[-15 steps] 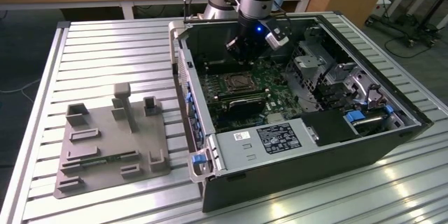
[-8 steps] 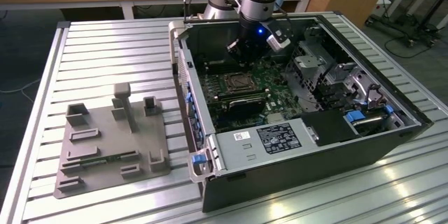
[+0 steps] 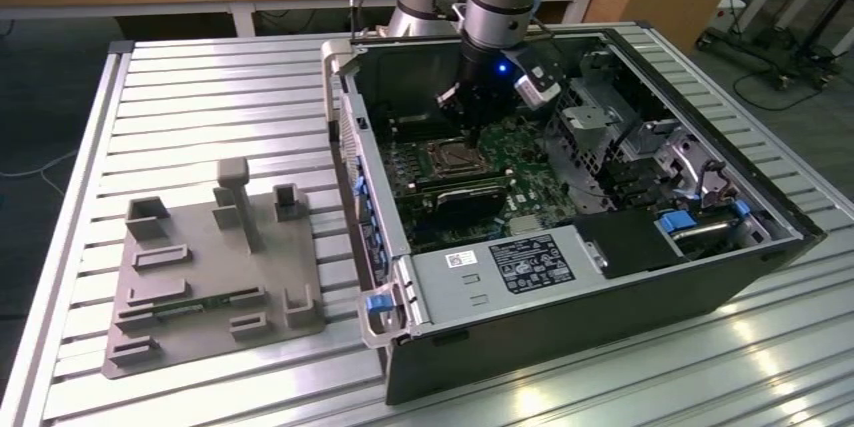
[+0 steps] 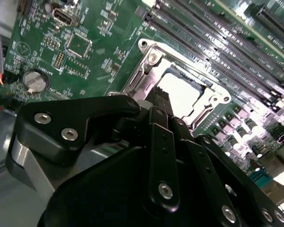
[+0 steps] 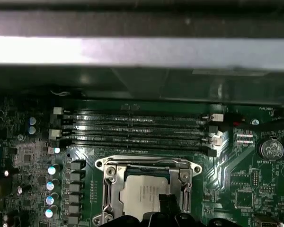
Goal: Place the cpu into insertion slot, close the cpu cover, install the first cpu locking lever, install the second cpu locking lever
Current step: 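Install the second cpu locking lever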
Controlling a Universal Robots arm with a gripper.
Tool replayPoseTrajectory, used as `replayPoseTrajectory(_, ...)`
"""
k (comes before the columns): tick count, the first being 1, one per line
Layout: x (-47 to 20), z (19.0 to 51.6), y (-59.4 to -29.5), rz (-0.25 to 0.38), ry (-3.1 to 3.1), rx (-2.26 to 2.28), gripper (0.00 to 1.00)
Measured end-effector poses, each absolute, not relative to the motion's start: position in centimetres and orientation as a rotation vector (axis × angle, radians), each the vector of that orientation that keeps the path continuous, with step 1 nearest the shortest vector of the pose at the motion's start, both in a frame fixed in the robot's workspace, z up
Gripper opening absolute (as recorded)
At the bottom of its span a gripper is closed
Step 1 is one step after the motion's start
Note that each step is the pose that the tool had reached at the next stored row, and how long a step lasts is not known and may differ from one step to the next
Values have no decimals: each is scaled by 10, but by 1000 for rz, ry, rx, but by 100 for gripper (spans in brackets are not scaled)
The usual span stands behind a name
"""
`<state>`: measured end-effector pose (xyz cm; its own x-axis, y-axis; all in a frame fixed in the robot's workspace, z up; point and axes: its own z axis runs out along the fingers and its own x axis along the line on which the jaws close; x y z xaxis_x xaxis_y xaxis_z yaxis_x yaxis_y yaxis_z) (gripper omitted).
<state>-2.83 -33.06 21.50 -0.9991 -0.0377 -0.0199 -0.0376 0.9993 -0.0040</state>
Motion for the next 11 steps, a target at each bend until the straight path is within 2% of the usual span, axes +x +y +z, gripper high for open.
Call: replayPoseTrajectory(11, -25, 215, -331, -5, 3121, -56, 11)
